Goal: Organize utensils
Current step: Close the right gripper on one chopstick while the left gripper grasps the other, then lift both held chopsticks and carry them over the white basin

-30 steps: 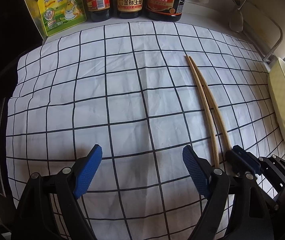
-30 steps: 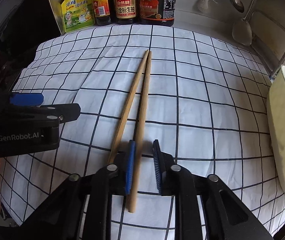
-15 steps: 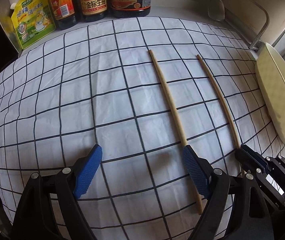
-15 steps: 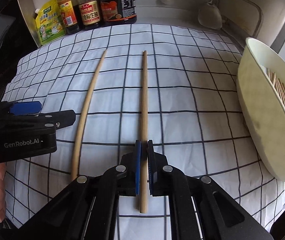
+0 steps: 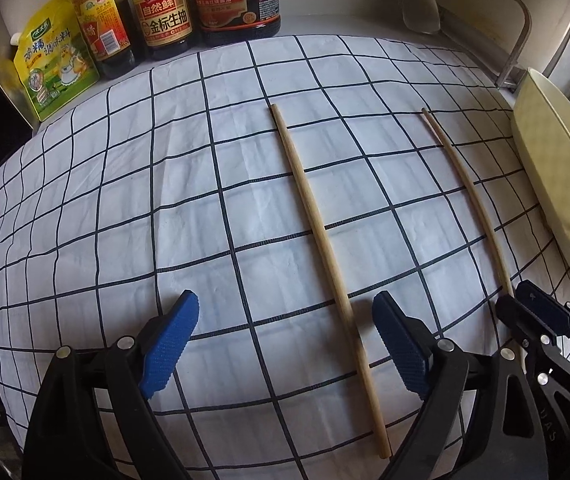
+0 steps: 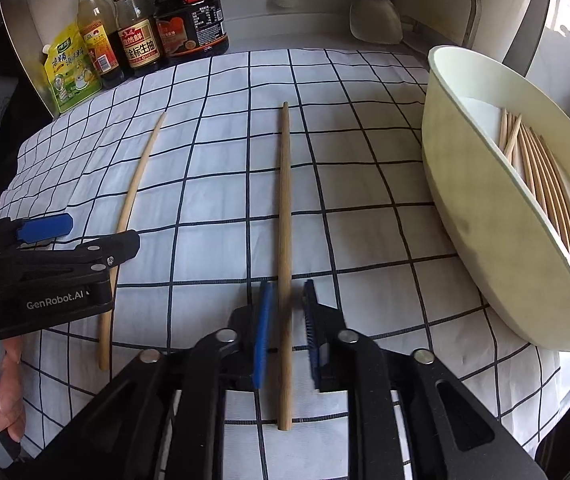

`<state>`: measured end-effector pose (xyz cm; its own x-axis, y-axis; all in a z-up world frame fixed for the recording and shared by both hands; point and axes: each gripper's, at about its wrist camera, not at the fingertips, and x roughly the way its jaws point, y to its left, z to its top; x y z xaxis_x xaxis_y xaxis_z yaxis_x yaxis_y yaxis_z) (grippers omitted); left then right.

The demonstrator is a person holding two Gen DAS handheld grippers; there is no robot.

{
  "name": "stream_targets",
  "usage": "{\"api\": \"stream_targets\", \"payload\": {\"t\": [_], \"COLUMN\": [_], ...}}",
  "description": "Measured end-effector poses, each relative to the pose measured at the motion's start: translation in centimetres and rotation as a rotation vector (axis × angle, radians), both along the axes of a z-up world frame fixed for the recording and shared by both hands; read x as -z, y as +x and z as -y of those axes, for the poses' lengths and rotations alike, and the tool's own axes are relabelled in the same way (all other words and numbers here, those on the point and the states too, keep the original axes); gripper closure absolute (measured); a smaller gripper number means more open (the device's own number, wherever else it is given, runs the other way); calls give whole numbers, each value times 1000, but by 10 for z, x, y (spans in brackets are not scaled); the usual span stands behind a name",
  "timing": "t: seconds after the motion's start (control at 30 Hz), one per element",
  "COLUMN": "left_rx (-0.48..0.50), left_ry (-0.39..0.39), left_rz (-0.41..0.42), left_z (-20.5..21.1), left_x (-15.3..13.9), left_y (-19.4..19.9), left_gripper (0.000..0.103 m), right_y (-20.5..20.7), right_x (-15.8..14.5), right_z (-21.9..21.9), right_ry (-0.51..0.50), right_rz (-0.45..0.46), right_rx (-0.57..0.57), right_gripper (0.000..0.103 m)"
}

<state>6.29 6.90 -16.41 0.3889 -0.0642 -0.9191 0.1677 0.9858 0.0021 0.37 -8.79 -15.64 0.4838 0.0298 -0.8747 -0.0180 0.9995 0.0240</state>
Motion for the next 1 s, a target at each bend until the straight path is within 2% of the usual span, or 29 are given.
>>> {"api": "stream_targets", "payload": {"t": [0.1, 0.17, 0.2, 0.27, 0.33, 0.47, 0.7, 0.83, 1.0], "left_rx": [3, 26, 37, 55, 66, 67, 66, 61, 74], "left_ry": [-7, -8, -10, -20, -26, -51, -33, -28, -32], "left_rz": [19, 35, 41, 45, 37, 6, -40, -23, 37], "left_z": [2, 7, 10, 14, 16, 14, 7, 5, 13], "left_x": [-2, -5, -6, -8, -9, -10, -16, -36, -74], "left_y": [-3, -6, -8, -10, -11, -9, -9, -9, -7], "left_gripper": [27, 45, 51, 78, 93, 96, 96, 96, 96], "right_y": [1, 2, 3, 4, 6, 8, -7, -17, -28], "right_x": [1, 1, 1, 1, 1, 0, -20, -44, -76], "right_z": [-3, -5, -7, -10, -14, -7, 2, 7, 25], "right_ry": [-28, -33, -33, -39, -53, 23, 140, 190, 207], "right_rz": [17, 21, 20, 15, 8, -14, -7, 29, 97], "right_rx": [-15, -26, -36, -61, -81, -55, -19, -25, -18], "right_gripper": [75, 76, 78, 87, 95, 96, 97, 96, 97]}}
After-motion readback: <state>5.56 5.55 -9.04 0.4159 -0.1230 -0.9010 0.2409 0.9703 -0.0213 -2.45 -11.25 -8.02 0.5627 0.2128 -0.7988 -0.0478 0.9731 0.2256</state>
